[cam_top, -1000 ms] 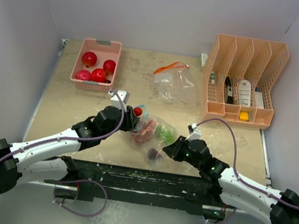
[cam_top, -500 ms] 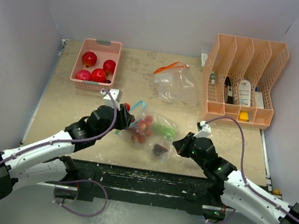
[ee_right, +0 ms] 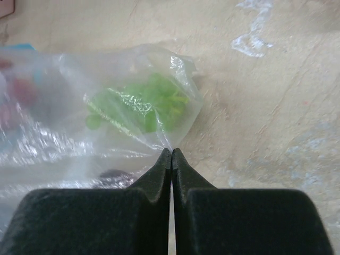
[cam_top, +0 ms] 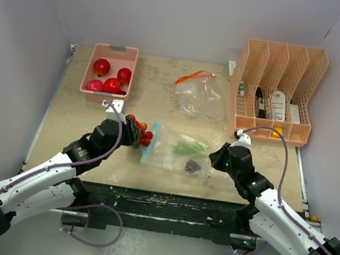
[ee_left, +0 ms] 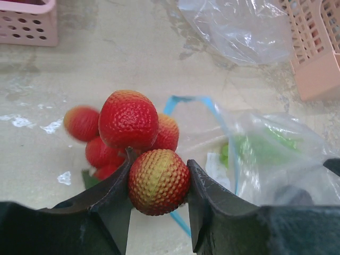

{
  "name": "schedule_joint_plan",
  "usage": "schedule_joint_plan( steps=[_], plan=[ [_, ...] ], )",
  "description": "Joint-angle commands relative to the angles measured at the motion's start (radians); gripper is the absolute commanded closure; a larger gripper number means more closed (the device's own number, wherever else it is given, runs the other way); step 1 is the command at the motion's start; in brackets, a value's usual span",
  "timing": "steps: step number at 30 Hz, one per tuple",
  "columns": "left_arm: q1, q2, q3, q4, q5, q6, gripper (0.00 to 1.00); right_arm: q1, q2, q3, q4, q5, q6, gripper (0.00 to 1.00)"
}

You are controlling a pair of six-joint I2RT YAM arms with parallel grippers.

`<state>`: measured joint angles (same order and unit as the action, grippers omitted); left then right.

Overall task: Open the zip-top bag and remove the fake food
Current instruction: Pick up the fake fruit from the zipper food storage bag.

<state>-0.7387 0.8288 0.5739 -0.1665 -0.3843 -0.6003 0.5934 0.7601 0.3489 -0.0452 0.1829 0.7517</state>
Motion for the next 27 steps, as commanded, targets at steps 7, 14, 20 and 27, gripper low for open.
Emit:
schedule_joint_plan(
  steps=[7, 14, 20, 27],
  plan=[
    [0.032, -0.047, 0.044, -0.002, -0.074, 0.062, 0.66, -0.083, 0.039, 0.050, 0.028, -0.068, -0.080, 1.00],
    [0.044, 0.034, 0.174, 0.026, -0.106, 0.147, 0.66, -0.083, 0.052, 0.038, 0.078, -0.109, -0.075, 1.00],
    [0.105, 0.131, 0.281, 0.076, -0.104, 0.220, 0.67, -0.084, 0.066, 0.058, 0.080, -0.124, -0.095, 1.00],
    [0.297, 0.283, 0.400, 0.135, -0.035, 0.242, 0.67, -0.083, 0.109, 0.071, 0.134, -0.174, -0.091, 1.00]
  ],
)
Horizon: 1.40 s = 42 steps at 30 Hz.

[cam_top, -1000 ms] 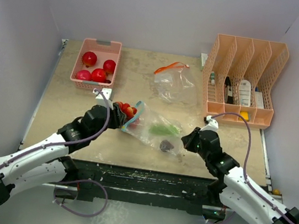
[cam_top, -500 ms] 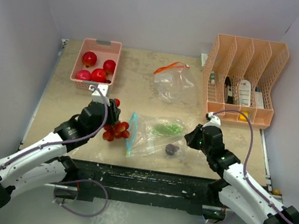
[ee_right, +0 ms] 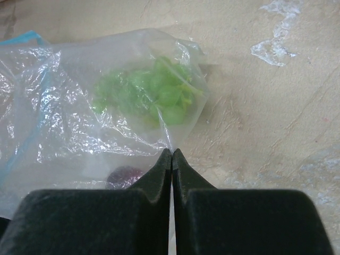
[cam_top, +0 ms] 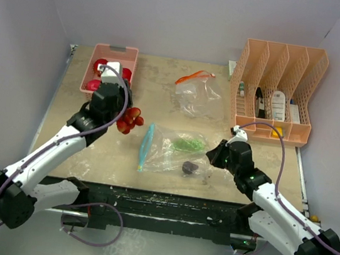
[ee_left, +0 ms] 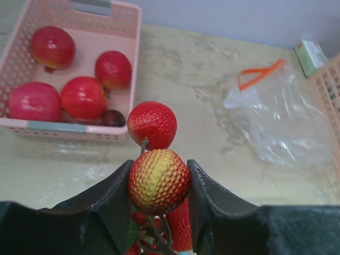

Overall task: Open the zip-top bag and remove the fake food
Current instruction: Pick up the fake fruit from the zipper food storage bag, then place the fake fruit in the bin.

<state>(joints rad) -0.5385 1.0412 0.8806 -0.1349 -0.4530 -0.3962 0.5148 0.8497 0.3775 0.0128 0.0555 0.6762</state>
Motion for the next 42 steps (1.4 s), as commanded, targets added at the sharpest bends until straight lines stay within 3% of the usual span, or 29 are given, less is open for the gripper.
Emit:
schedule_joint_plan(
  steps=[1, 7, 15, 20, 27, 30, 34, 35, 37, 42],
  plan=[
    [0.125, 0.103, 0.106, 0.116, 0.044, 0.035, 0.67, -0.004, 0.029, 0.042, 0.085, -0.054, -0.016, 1.00],
    [0.307, 0.235, 0.211, 0.140, 0.147, -0.031, 0.67, -0.004, 0.025, 0.052, 0.046, -0.043, -0.051, 1.00],
    [0.455, 0.402, 0.462, 0.100, 0.268, -0.067, 0.66, -0.008, 0.031, 0.010, 0.071, -0.029, -0.061, 1.00],
    [0.506, 0.526, 0.579, 0.113, 0.321, -0.085, 0.66, -0.013, 0.073, 0.007, 0.115, -0.055, -0.064, 1.00],
    [0.518, 0.760, 0.776, 0.248, 0.281, -0.019, 0.62, -0.024, 0.100, 0.025, 0.118, -0.079, -0.118, 1.00],
    [0.517, 0.858, 0.847, 0.256, 0.253, 0.017, 0.53, -0.025, 0.098, 0.019, 0.103, -0.085, -0.123, 1.00],
    [0.517, 0.896, 0.841, 0.271, 0.236, 0.012, 0.11, -0.029, 0.072, 0.010, 0.084, -0.084, -0.119, 1.00],
    [0.517, 0.885, 0.820, 0.283, 0.235, -0.005, 0.05, -0.029, 0.065, 0.008, 0.081, -0.087, -0.117, 1.00],
    [0.517, 0.828, 0.745, 0.338, 0.249, -0.044, 0.00, -0.029, 0.050, 0.014, 0.071, -0.091, -0.110, 1.00],
    [0.517, 0.677, 0.582, 0.374, 0.252, -0.102, 0.01, -0.029, -0.002, 0.020, 0.034, -0.104, -0.101, 1.00]
  ],
)
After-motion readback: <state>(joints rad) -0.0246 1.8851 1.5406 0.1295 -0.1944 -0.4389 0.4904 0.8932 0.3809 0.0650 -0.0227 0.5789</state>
